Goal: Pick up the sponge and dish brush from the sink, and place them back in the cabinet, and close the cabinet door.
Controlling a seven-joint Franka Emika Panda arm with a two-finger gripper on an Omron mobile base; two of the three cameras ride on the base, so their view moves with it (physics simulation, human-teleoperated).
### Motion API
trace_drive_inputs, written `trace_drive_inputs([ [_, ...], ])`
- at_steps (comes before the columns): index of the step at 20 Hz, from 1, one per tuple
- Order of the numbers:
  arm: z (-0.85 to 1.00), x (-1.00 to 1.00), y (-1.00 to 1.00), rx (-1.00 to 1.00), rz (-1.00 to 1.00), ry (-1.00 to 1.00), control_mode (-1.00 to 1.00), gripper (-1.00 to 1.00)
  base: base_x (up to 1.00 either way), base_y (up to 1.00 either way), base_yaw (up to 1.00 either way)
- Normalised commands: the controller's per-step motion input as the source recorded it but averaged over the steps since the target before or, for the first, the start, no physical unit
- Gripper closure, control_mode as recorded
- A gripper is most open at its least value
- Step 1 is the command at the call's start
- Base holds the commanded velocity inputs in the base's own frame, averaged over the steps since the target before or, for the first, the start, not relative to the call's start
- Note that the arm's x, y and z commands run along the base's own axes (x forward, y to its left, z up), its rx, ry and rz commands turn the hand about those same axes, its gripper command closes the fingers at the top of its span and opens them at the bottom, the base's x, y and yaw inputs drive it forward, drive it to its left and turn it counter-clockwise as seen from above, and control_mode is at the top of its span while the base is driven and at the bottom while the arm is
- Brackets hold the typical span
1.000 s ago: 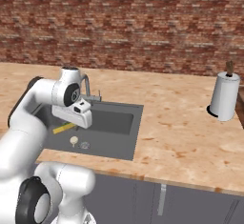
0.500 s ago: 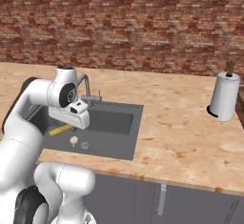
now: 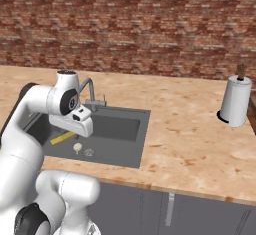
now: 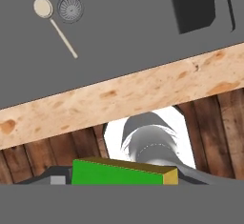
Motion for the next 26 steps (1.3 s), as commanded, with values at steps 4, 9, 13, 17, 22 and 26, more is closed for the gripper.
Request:
trace_drive_inputs([
  [4,0.00,0.00,0.00,0.00,0.00,0.00,-1.00,1.00,0.00,0.00,0.00],
  [9,0.00,0.00,0.00,0.00,0.00,0.00,-1.00,1.00,0.00,0.00,0.00],
  [13,0.00,0.00,0.00,0.00,0.00,0.00,1.00,1.00,0.00,0.00,0.00],
  [17,0.00,0.00,0.00,0.00,0.00,0.00,1.00,1.00,-0.15,0.00,0.02],
  [22,0.00,0.00,0.00,0.00,0.00,0.00,1.00,1.00,-0.49,-0.04,0.01],
  [26,0.00,0.00,0.00,0.00,0.00,0.00,1.00,1.00,-0.52,-0.01,0.00],
])
